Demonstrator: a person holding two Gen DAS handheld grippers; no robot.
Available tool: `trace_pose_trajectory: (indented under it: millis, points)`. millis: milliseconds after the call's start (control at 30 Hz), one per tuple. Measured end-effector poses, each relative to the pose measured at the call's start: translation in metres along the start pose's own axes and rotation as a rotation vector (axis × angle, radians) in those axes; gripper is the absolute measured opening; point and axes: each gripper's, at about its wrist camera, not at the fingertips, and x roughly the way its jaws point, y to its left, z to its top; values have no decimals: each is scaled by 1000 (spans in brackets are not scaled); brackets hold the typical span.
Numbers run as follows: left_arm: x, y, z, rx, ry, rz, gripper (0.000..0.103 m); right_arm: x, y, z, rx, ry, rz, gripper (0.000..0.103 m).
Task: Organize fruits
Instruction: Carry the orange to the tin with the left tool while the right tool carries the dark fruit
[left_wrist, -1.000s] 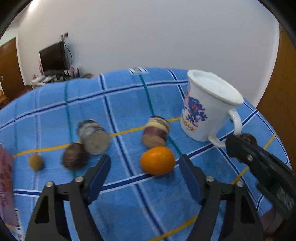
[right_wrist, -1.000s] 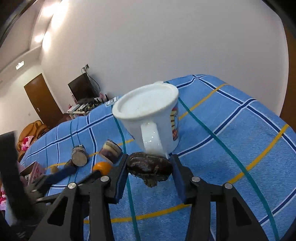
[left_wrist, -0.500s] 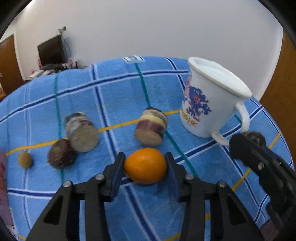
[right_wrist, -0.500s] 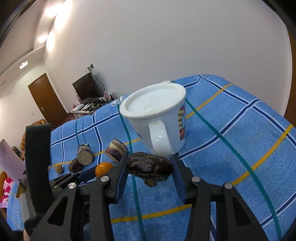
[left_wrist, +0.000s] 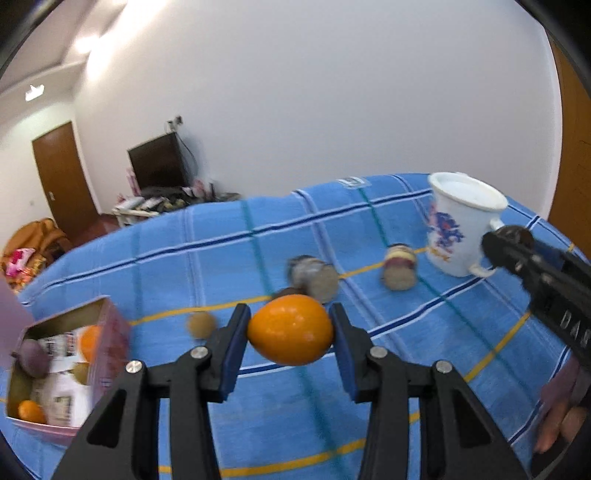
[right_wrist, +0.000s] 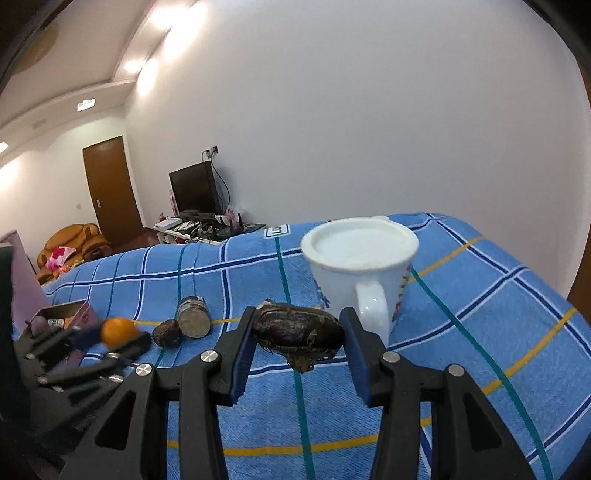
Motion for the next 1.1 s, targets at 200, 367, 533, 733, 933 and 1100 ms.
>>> trace_pose_trajectory:
  millis: [200, 367, 533, 733, 933, 1100]
  points:
    - [-17, 40, -12, 13, -37, 65, 45, -9, 7, -2, -38, -45, -49, 47]
    - [-24, 63, -23, 14, -60, 112, 45, -16, 15, -3, -80, -75, -77, 47]
    - [-24, 82, -28, -26, -66, 103, 45, -18, 23, -6, -103, -68, -97, 47]
    - [-33, 89, -34, -4, -96, 101, 45, -12, 35, -13, -69, 23, -82, 47]
    - [-40, 98, -37, -7, -109, 91, 45, -12, 61, -22, -49, 68, -30, 47]
    - [-44, 110, -40, -23, -116, 87, 45, -14, 89, -28, -62, 84, 17, 47]
